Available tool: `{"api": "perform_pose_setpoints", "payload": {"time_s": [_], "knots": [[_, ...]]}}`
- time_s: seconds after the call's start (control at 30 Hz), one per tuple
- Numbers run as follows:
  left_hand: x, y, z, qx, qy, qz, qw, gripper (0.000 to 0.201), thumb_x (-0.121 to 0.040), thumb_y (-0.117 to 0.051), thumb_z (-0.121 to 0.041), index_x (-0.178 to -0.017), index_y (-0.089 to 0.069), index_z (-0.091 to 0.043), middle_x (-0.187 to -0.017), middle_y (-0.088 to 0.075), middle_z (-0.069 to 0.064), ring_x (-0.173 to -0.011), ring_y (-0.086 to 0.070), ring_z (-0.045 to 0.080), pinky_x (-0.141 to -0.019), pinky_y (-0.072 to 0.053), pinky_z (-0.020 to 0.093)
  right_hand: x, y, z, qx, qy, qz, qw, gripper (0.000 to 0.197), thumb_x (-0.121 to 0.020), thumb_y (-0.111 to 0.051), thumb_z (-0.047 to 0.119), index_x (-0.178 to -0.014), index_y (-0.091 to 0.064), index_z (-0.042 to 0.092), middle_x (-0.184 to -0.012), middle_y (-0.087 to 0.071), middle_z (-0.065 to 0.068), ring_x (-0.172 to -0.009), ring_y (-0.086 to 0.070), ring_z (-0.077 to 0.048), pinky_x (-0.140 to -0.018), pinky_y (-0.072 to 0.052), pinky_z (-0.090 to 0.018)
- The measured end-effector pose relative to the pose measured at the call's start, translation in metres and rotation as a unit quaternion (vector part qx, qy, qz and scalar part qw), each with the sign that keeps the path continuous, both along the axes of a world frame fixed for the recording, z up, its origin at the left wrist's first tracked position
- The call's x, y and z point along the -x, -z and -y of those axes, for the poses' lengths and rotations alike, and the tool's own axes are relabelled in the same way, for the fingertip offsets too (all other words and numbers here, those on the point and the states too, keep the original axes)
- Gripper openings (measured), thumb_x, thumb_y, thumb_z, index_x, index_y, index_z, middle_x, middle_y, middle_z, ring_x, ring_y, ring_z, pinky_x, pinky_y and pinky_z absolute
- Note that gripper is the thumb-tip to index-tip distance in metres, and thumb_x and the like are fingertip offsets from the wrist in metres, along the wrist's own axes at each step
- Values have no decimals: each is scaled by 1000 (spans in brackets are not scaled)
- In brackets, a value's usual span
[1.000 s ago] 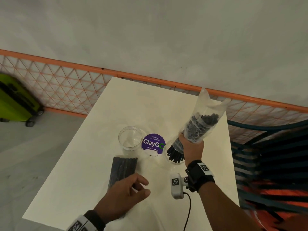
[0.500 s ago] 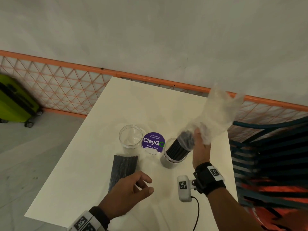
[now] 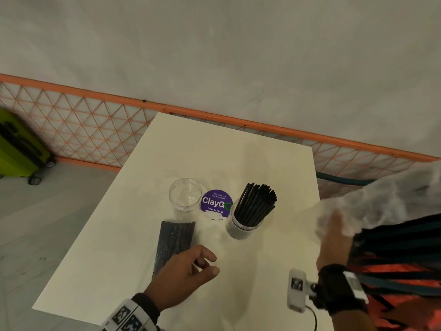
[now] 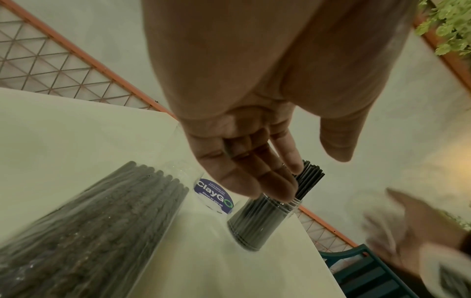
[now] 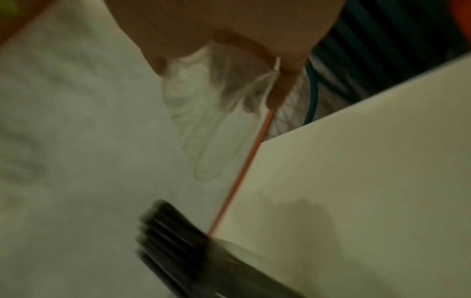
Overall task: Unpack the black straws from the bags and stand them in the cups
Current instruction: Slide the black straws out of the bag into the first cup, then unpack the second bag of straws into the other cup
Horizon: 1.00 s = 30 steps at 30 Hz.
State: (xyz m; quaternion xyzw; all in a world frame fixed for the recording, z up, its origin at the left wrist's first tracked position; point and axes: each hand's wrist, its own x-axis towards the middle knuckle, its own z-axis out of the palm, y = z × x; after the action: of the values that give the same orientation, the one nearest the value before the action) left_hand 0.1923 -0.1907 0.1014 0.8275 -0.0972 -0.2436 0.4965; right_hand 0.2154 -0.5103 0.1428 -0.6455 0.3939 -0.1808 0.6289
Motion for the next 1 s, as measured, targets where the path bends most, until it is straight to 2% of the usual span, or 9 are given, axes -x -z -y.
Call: {"api": "perform_pose_setpoints", "payload": {"time_s": [0.1, 0.23, 0.3, 0.37, 0.47, 0.6, 0.73, 0.87, 1.0], "knots": [[0, 9, -3, -1, -11, -1, 1000, 18, -89, -67, -47, -102, -64, -36, -81, -63, -14, -75, -63, 8, -77, -52, 21, 33, 73, 7, 52, -119, -191, 973, 98, -54, -50, 95, -119, -61, 23, -115, -70, -4, -102, -66, -24, -101, -47, -49], [1, 19, -8, -13, -14, -4, 1000, 31, -81, -64, -62, -101, -64, -38, -87, -65, -10, -77, -66, 11, -79, -55, 29, 61, 104, -26, 95, -290, -366, 879, 98, -49, -36, 99, -90, -68, 16, -75, -75, -3, -79, -69, -26, -87, -50, -40], [2, 24, -10, -15, -9, -5, 1000, 35, -79, -63, -65, -100, -65, -37, -88, -67, -7, -79, -68, 13, -82, -57, 33, 65, 102, -42, 85, -302, -413, 855, 109, -46, -37, 103, -102, -65, 14, -95, -75, -7, -95, -67, -28, -89, -45, -39], [4, 29, -13, -21, -12, -11, 1000, 30, -82, -65, -59, -100, -65, -36, -89, -69, -6, -79, -68, 13, -84, -57, 36, 65, 106, -45, 102, -278, -453, 841, 117, -50, -40, 102, -131, -49, 17, -127, -63, -13, -117, -58, -32, -99, -40, -45], [7, 34, -22, -28, -30, -26, 999, 38, -76, -63, -64, -99, -65, -33, -87, -68, -8, -80, -67, 8, -87, -57, 38, 66, 99, -45, 149, -254, -444, 846, 119, -50, -43, 100, -141, -33, 23, -134, -59, -10, -120, -56, -35, -105, -38, -54], [9, 43, -39, -105, -59, 1, 993, 32, -79, -61, -61, -97, -59, -35, -94, -68, -11, -86, -65, 10, -85, -57, 38, 77, 77, -58, 244, -236, -385, 858, 120, -52, -56, 93, -146, -25, 25, -141, -50, -5, -123, -53, -32, -100, -42, -53], [5, 54, -66, -204, -87, -11, 975, 47, -83, -67, -57, -118, -50, -30, -114, -60, 1, -103, -62, 22, -89, -53, 39, 86, 49, -90, 326, -268, -222, 879, 62, -77, -65, 63, -127, -45, 31, -113, -59, 4, -92, -63, -17, -75, -52, -39], [2, 73, -91, -221, -113, -74, 966, 71, -81, -69, -59, -133, -39, -23, -131, -55, 12, -115, -61, 31, -98, -52, 46, 75, 59, -137, 237, -481, -220, 815, 26, -86, -68, 46, -107, -57, 36, -95, -63, 13, -77, -63, -8, -67, -46, -21], [-1, 88, -102, -142, -158, -185, 960, 84, -79, -74, -58, -141, -33, -17, -125, -63, 15, -114, -63, 33, -99, -51, 44, 53, 101, -185, 130, -577, -313, 743, 47, -87, -66, 47, -127, -52, 25, -100, -67, 7, -87, -65, -15, -70, -46, -24]]}}
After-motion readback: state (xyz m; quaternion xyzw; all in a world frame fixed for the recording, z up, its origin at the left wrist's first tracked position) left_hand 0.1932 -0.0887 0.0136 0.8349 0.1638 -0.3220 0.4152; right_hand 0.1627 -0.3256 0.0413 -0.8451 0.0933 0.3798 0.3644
